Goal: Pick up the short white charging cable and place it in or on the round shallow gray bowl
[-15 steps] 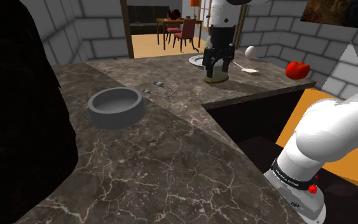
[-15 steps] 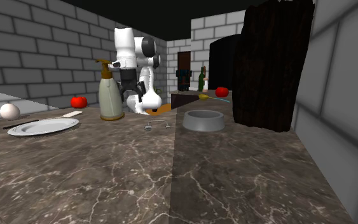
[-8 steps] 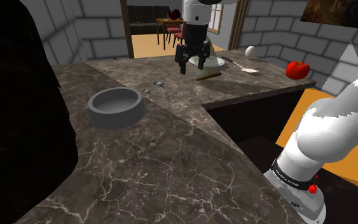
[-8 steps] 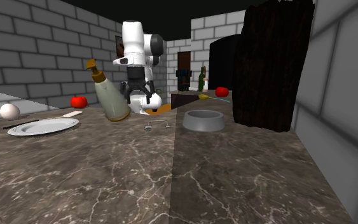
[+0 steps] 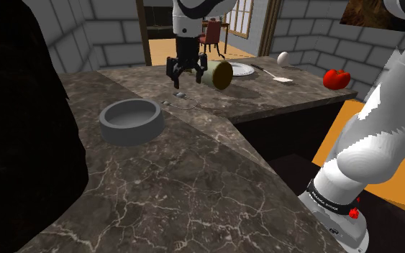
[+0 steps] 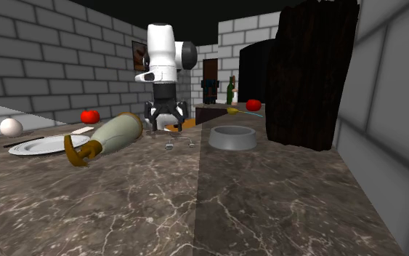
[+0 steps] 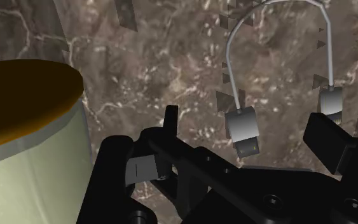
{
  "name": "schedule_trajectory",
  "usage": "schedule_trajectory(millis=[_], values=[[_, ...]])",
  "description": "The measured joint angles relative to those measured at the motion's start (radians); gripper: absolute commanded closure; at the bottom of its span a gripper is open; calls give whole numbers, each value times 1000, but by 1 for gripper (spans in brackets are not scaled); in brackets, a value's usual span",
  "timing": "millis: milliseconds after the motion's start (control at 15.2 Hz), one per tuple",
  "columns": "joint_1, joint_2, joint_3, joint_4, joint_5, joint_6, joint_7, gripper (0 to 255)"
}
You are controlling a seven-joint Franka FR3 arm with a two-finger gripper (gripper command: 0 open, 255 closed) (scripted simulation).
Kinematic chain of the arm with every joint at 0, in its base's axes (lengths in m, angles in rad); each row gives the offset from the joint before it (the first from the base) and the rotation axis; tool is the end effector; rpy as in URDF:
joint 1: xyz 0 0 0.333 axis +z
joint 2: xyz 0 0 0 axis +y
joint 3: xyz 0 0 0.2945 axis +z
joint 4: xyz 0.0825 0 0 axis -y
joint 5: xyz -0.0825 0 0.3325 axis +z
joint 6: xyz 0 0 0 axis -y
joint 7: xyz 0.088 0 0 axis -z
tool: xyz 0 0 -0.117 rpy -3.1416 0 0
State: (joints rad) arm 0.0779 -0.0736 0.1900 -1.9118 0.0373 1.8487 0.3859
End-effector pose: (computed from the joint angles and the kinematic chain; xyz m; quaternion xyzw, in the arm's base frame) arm 0.4736 0.1357 0.5078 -0.9979 0.0642 -0.0008 0.0119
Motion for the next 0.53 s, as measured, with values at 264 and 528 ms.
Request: schedule_trajectory(millis=[264, 528], values=[[7, 48, 10, 19, -10, 33, 25, 0], [9, 56, 12, -21, -11, 81, 28, 0]])
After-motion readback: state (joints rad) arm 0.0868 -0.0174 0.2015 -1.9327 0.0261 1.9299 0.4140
